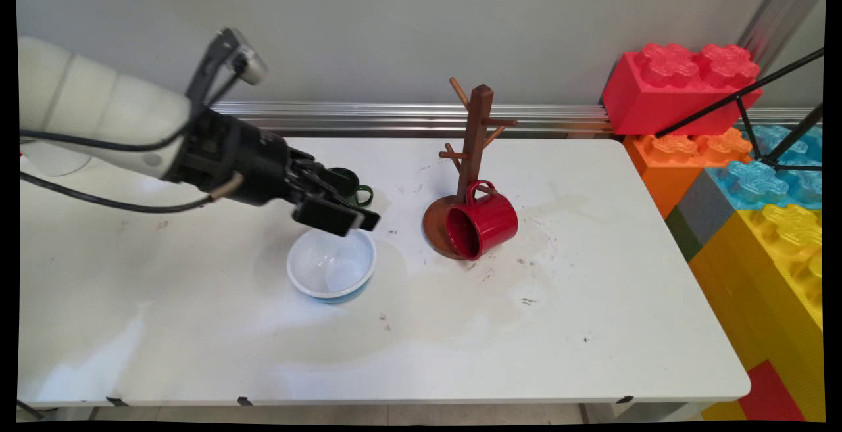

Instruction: Pick up the red mug from the rack

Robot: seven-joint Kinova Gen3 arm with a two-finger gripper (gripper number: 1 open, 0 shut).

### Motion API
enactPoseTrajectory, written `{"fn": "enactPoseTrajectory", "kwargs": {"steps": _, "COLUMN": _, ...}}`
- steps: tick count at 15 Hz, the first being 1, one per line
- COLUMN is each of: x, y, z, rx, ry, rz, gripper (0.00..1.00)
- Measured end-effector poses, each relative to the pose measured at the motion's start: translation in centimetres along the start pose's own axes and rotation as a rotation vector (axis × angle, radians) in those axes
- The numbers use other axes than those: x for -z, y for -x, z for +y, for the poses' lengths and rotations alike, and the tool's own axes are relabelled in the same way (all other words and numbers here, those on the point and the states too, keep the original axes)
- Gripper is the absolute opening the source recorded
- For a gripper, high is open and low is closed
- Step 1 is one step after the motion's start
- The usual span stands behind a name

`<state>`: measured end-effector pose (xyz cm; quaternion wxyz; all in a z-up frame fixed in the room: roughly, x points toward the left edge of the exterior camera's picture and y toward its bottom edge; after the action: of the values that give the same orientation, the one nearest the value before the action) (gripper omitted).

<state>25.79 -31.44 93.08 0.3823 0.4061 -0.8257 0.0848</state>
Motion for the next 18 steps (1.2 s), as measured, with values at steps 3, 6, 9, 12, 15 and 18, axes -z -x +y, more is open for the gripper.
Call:
{"fn": "enactPoseTrajectory", "kwargs": {"steps": 3, "x": -1.8, "y": -0.1, "z": 1.0, "rx": 0.019, "ry": -0.010, "rz": 0.006, "gripper": 1.00}}
{"fn": "enactPoseTrajectory", "kwargs": {"steps": 6, "x": -3.3, "y": -0.1, "z": 1.6, "rx": 0.026, "ry": -0.018, "rz": 0.009, "gripper": 1.00}}
{"fn": "enactPoseTrajectory", "kwargs": {"steps": 9, "x": -4.9, "y": 0.5, "z": 1.9, "rx": 0.026, "ry": -0.026, "rz": 0.009, "gripper": 1.00}}
{"fn": "enactPoseTrajectory", "kwargs": {"steps": 12, "x": -6.5, "y": 1.6, "z": 1.9, "rx": 0.032, "ry": -0.038, "rz": 0.001, "gripper": 1.00}}
{"fn": "enactPoseTrajectory", "kwargs": {"steps": 15, "x": -8.2, "y": 2.9, "z": 2.0, "rx": 0.045, "ry": -0.042, "rz": 0.003, "gripper": 1.00}}
{"fn": "enactPoseTrajectory", "kwargs": {"steps": 18, "x": -9.7, "y": 3.7, "z": 2.2, "rx": 0.058, "ry": -0.045, "rz": 0.016, "gripper": 1.00}}
